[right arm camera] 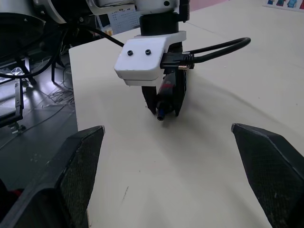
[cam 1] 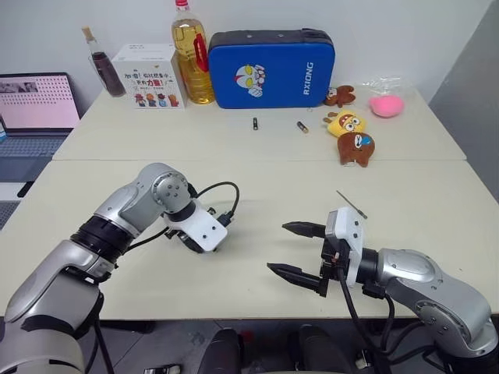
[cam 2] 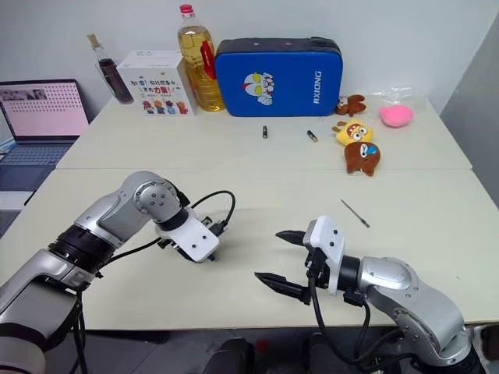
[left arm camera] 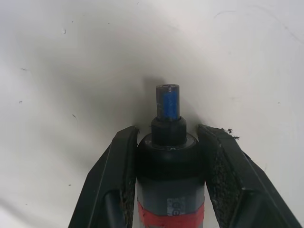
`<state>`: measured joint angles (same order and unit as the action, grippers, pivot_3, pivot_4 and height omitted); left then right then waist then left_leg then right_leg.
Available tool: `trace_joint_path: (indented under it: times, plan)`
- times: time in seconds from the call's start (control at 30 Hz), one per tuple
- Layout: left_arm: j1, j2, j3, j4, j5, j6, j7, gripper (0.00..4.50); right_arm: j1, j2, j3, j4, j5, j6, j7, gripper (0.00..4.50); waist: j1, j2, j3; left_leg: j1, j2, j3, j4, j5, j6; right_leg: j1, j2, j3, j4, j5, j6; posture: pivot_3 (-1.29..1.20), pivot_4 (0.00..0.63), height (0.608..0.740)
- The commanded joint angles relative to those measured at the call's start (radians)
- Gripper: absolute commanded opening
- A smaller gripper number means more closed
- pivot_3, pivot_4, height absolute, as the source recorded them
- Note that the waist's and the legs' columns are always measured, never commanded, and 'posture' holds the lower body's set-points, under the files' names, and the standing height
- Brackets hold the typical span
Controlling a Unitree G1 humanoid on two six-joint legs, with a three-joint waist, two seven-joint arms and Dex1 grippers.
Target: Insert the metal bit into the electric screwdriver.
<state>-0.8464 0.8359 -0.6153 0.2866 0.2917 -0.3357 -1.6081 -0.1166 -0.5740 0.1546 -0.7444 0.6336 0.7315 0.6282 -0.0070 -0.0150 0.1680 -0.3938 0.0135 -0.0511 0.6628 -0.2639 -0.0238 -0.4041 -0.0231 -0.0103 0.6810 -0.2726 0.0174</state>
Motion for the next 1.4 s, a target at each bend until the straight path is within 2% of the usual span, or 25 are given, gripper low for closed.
trace_joint_path:
  times: [0.03, 0.1, 0.4, 0.7, 1.1, 1.13, 1.17, 1.4]
  plan:
    - [0.007, 0.002, 0.002, 0.019, 0.007, -0.005, -0.002, 2.41, 0.000, -0.003, -0.018, -0.039, 0.009, -0.013, -0.006, 4.50, 0.000, 0.000, 0.000, 0.000, 0.000, 0.000, 0.000, 0.000, 0.000, 0.000, 0.000, 0.000, 0.000, 0.000, 0.000, 0.00, 0.150, 0.740]
    - [0.001, -0.009, 0.012, 0.036, 0.020, 0.002, 0.010, 2.80, -0.002, -0.003, -0.017, -0.039, 0.009, -0.012, -0.008, 4.50, -0.001, 0.000, 0.000, 0.000, 0.000, 0.000, 0.000, 0.000, 0.000, 0.000, 0.000, 0.000, 0.000, 0.000, 0.000, 0.00, 0.150, 0.740]
    - [-0.038, -0.017, 0.011, 0.130, 0.060, -0.063, 0.018, 2.80, -0.012, -0.001, -0.018, -0.029, 0.011, -0.012, -0.004, 4.50, -0.002, 0.000, 0.000, 0.000, 0.000, -0.001, 0.000, 0.000, 0.000, 0.000, 0.001, 0.000, 0.000, 0.000, 0.000, 0.00, 0.150, 0.740]
    - [-0.050, -0.037, 0.022, 0.169, 0.061, -0.081, 0.030, 4.41, -0.014, 0.005, -0.015, -0.023, 0.009, -0.015, -0.006, 4.50, -0.005, 0.000, 0.000, 0.001, 0.001, -0.001, 0.000, 0.000, 0.000, 0.000, 0.001, 0.000, 0.000, 0.000, 0.000, 0.00, 0.150, 0.740]
    - [-0.018, 0.011, 0.008, 0.131, 0.047, -0.088, -0.006, 4.41, -0.031, 0.018, -0.012, -0.020, 0.016, -0.006, -0.013, 4.50, -0.022, 0.000, 0.000, 0.001, 0.001, -0.001, -0.001, 0.000, 0.000, 0.000, 0.002, 0.000, 0.000, 0.000, 0.000, 0.00, 0.150, 0.740]
    - [-0.019, 0.014, 0.002, 0.129, 0.043, -0.088, -0.006, 4.06, -0.033, 0.018, -0.012, -0.019, 0.017, -0.004, -0.014, 4.50, -0.023, 0.000, 0.000, 0.001, 0.002, -0.001, -0.001, 0.000, 0.000, 0.000, 0.002, 0.000, 0.001, 0.000, -0.001, 0.00, 0.150, 0.740]
    - [-0.020, 0.019, -0.005, 0.128, 0.038, -0.089, -0.006, 3.99, -0.035, 0.017, -0.013, -0.018, 0.019, -0.003, -0.014, 4.50, -0.023, 0.000, 0.000, 0.001, 0.002, -0.001, -0.001, 0.000, 0.000, 0.000, 0.003, 0.000, 0.001, -0.001, -0.001, 0.00, 0.150, 0.740]
    - [-0.012, 0.024, -0.009, 0.113, 0.029, -0.076, -0.006, 2.41, -0.039, 0.013, -0.014, -0.012, 0.026, -0.004, -0.018, 4.50, -0.022, 0.000, 0.000, 0.001, 0.002, -0.001, -0.001, 0.000, 0.000, 0.000, 0.003, 0.000, 0.001, -0.001, -0.001, 0.00, 0.150, 0.740]
